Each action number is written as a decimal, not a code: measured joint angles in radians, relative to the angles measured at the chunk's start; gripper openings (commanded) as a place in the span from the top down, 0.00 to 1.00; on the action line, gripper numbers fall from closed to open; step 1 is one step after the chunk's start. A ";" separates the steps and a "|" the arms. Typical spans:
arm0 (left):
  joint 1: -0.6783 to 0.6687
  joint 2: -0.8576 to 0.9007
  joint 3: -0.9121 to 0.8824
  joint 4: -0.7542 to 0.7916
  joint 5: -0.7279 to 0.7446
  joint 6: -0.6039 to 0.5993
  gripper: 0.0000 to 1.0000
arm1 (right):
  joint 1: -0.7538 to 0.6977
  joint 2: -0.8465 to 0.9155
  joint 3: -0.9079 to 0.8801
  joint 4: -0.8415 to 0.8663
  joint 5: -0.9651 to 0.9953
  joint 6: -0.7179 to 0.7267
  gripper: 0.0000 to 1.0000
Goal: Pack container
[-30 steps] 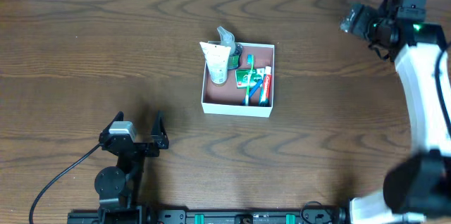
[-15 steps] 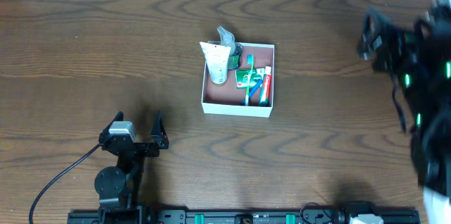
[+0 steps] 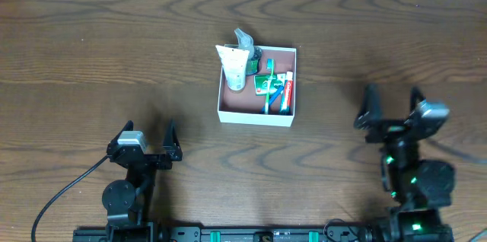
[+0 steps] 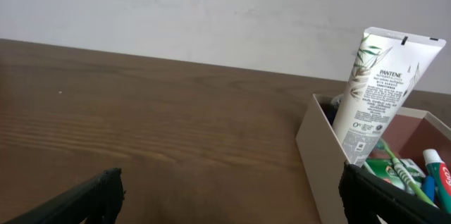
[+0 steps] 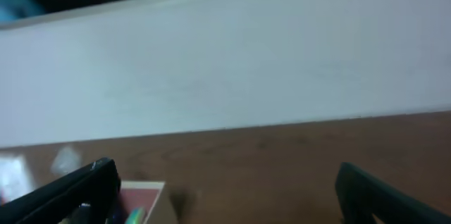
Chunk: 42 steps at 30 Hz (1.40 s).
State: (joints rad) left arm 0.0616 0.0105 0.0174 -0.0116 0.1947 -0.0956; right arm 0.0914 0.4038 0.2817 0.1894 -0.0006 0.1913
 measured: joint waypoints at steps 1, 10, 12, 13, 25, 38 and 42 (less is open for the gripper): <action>0.000 0.000 0.000 0.000 0.000 0.000 0.02 | 0.013 -0.022 -0.042 0.035 -0.006 -0.017 0.01; 0.000 0.000 0.000 0.000 0.000 0.000 0.02 | 0.026 -0.244 -0.255 0.091 -0.020 -0.079 0.01; 0.000 0.000 0.000 0.000 0.000 0.000 0.02 | 0.023 -0.277 -0.266 0.065 -0.023 -0.084 0.01; 0.000 0.000 0.000 0.000 0.000 0.000 0.02 | 0.020 -0.290 -0.269 0.051 -0.023 -0.090 0.01; 0.000 0.000 0.000 0.000 0.000 0.000 0.02 | -0.009 -0.389 -0.275 -0.256 -0.027 -0.201 0.01; 0.000 0.000 0.000 0.000 0.000 0.000 0.02 | -0.074 -0.391 -0.275 -0.257 -0.026 -0.237 0.01; 0.000 0.000 0.000 0.000 0.000 0.000 0.02 | -0.074 -0.391 -0.275 -0.257 -0.026 -0.240 0.01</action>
State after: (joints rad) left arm 0.0616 0.0105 0.0174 -0.0120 0.1947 -0.0956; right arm 0.0170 0.0124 0.0071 -0.0681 -0.0265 -0.0486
